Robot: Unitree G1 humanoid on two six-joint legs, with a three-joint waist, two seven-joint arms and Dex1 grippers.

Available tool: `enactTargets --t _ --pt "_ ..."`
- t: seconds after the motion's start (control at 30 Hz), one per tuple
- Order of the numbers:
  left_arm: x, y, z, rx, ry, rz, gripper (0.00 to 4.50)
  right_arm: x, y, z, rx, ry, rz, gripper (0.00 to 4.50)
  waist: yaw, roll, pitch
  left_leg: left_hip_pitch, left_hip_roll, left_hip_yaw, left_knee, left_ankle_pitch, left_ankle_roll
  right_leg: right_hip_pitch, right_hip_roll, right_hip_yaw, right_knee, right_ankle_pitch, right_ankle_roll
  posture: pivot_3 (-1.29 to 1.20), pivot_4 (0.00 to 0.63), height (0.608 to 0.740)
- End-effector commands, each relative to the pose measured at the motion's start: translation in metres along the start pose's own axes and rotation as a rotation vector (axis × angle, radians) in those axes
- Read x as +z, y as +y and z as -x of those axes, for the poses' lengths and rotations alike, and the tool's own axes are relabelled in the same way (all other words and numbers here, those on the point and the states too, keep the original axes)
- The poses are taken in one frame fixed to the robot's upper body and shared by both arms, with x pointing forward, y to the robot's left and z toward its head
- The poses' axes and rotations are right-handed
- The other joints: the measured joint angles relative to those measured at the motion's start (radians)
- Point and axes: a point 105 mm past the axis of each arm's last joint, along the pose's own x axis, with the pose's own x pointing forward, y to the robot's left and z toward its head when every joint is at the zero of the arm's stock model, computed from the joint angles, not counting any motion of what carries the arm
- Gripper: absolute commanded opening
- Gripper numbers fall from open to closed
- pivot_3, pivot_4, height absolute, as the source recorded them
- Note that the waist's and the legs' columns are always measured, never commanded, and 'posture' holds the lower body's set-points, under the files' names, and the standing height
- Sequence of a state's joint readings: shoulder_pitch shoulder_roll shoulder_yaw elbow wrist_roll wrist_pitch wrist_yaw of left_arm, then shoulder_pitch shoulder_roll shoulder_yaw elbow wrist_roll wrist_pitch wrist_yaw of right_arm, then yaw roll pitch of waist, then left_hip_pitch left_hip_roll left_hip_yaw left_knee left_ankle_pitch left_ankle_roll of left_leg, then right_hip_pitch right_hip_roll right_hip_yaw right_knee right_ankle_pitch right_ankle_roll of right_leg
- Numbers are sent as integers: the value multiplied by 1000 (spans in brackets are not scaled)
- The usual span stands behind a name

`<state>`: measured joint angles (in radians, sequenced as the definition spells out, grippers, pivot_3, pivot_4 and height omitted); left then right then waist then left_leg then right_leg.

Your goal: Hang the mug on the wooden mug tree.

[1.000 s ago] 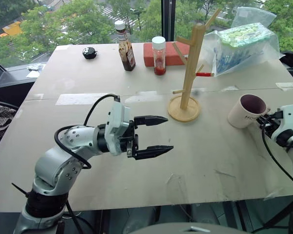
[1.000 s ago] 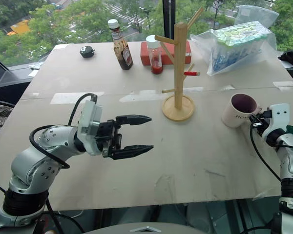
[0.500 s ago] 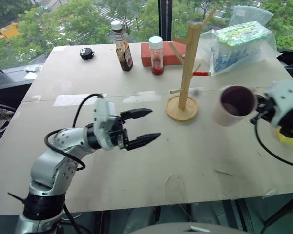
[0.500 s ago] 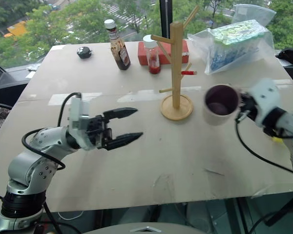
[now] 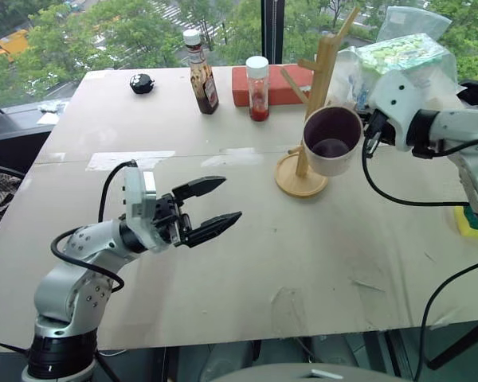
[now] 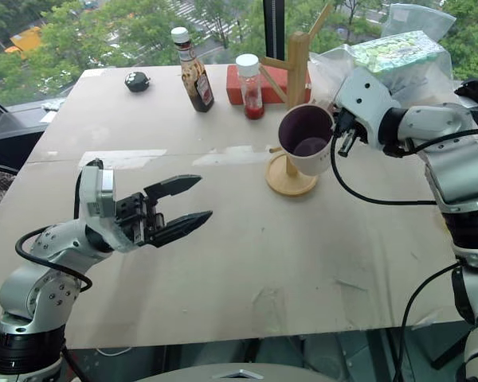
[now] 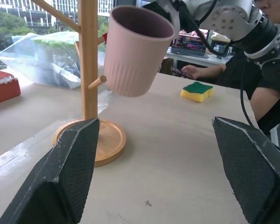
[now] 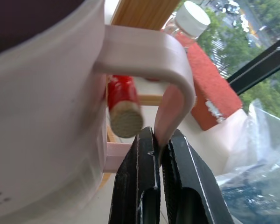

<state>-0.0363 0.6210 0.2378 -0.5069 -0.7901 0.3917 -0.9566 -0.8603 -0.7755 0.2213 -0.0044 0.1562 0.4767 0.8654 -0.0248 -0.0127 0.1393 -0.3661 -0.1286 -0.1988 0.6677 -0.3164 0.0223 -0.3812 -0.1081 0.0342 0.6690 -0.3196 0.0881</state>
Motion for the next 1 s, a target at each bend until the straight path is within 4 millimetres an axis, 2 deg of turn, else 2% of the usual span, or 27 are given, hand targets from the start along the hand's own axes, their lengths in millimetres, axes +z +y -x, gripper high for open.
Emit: enactTargets --t 0.03,0.17,0.2,0.23,0.33,0.47,0.6,0.67,0.83,1.0 --pt "12 -7 -1 17 -36 -33 3953 0 -2 -11 19 -6 36 30 -7 0 0 0 0 0 0 0 0 0 0 0 0 0 0 0 150 740" --pt "10 -7 0 53 -34 -16 3953 -7 -1 -19 40 -24 19 30 -10 0 0 1 0 -1 0 0 0 0 0 -1 2 0 0 0 150 740" --pt "10 -7 0 59 -35 -10 3953 -8 -3 -18 38 -31 13 566 -10 0 0 1 0 -1 1 0 0 0 0 -1 3 0 0 0 150 740" --pt "11 -7 1 65 -40 -16 3953 -9 -1 -14 50 -33 19 837 -9 0 0 1 0 -1 1 0 0 0 0 -1 3 0 0 0 150 740" --pt "6 -7 2 83 -16 -6 3953 0 2 15 21 -138 -32 2142 -3 0 0 1 0 -2 1 0 0 0 0 -2 3 0 0 0 150 740" --pt "-1 -6 3 109 15 0 3953 -7 12 50 -7 -168 -136 2142 8 0 0 0 0 -1 1 0 0 0 0 -2 3 0 0 0 150 740" --pt "-24 3 14 185 119 15 3953 -43 39 96 -106 -81 -238 2142 21 0 0 0 0 -2 0 0 0 1 0 -2 2 0 0 0 150 740" --pt "-36 6 22 210 162 30 3953 -59 56 111 -139 -50 -324 2142 22 1 0 1 0 -1 0 0 0 1 0 -2 2 0 0 0 150 740" --pt "-54 11 36 248 238 46 3953 -85 103 132 -187 30 -429 2142 20 1 0 4 0 0 -1 0 0 1 1 0 5 2 0 0 150 740" --pt "-60 11 35 212 263 66 3953 -98 126 131 -220 65 -463 2142 20 2 0 6 1 2 1 0 0 2 2 3 7 4 0 0 150 740"
